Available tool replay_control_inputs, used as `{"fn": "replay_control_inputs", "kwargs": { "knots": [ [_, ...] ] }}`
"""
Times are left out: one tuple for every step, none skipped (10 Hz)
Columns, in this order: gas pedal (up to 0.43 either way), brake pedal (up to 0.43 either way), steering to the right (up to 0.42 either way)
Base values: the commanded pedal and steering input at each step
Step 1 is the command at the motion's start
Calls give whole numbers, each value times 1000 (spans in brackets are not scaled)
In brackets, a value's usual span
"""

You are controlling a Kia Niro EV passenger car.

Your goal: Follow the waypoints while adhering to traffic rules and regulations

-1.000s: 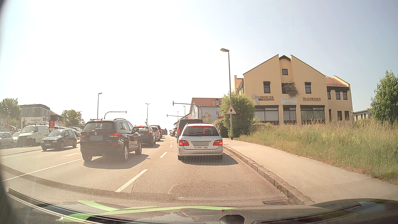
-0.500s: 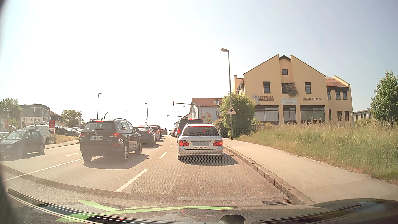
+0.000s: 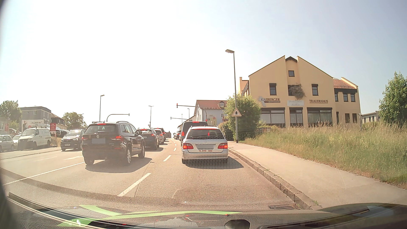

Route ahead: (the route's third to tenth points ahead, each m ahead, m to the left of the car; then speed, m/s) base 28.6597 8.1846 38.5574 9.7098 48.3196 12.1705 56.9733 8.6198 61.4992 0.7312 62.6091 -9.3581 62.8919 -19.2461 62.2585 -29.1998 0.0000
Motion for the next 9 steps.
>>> {"fn": "replay_control_inputs", "kwargs": {
  "knots": [
    [0, 262, -25],
    [0, 262, -24],
    [0, 262, -25],
    [0, 262, -25],
    [0, 262, -24],
    [0, 262, -24],
    [0, 262, -25],
    [0, 262, -24],
    [0, 262, -24]
  ]
}}
